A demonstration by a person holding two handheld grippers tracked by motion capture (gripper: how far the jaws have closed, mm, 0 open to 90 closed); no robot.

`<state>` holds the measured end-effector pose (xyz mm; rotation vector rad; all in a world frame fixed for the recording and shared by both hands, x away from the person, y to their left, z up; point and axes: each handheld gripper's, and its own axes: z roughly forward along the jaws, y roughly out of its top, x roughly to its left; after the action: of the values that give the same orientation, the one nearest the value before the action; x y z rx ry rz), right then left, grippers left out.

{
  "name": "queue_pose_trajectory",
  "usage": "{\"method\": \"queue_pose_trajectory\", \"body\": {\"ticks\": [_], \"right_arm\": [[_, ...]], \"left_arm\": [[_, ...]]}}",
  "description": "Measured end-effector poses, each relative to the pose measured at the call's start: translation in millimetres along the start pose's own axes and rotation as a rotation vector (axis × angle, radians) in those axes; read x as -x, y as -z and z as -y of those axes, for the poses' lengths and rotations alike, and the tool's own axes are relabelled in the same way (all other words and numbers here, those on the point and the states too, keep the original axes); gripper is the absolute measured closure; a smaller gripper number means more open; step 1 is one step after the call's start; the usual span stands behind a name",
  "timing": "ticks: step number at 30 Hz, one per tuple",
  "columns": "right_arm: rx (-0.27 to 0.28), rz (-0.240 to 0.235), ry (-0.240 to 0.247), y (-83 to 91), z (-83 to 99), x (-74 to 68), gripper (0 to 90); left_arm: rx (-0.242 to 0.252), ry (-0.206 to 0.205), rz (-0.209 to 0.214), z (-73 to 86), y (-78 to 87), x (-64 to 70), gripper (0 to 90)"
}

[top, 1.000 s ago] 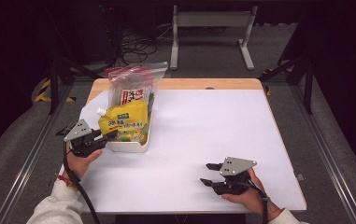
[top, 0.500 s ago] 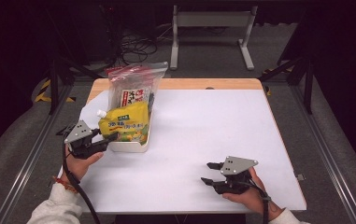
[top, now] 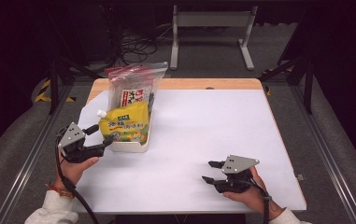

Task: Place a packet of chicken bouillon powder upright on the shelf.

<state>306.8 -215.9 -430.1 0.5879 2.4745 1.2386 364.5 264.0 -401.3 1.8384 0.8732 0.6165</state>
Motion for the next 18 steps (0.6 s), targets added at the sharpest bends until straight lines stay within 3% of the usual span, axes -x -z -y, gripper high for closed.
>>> {"method": "queue_pose_trajectory", "body": {"ticks": [10, 18], "right_arm": [[0.008, 0.018, -0.009, 3.8, -0.5, 3.4, 42.9], [0.009, 0.044, -0.005, 7.2, -1.3, 6.2, 40.4]], "left_arm": [[-0.005, -0.013, -0.012, 4.9, 12.8, 17.2, 19.0], [-0.015, -0.040, 0.032, 6.2, 17.9, 38.1, 17.7]]}}
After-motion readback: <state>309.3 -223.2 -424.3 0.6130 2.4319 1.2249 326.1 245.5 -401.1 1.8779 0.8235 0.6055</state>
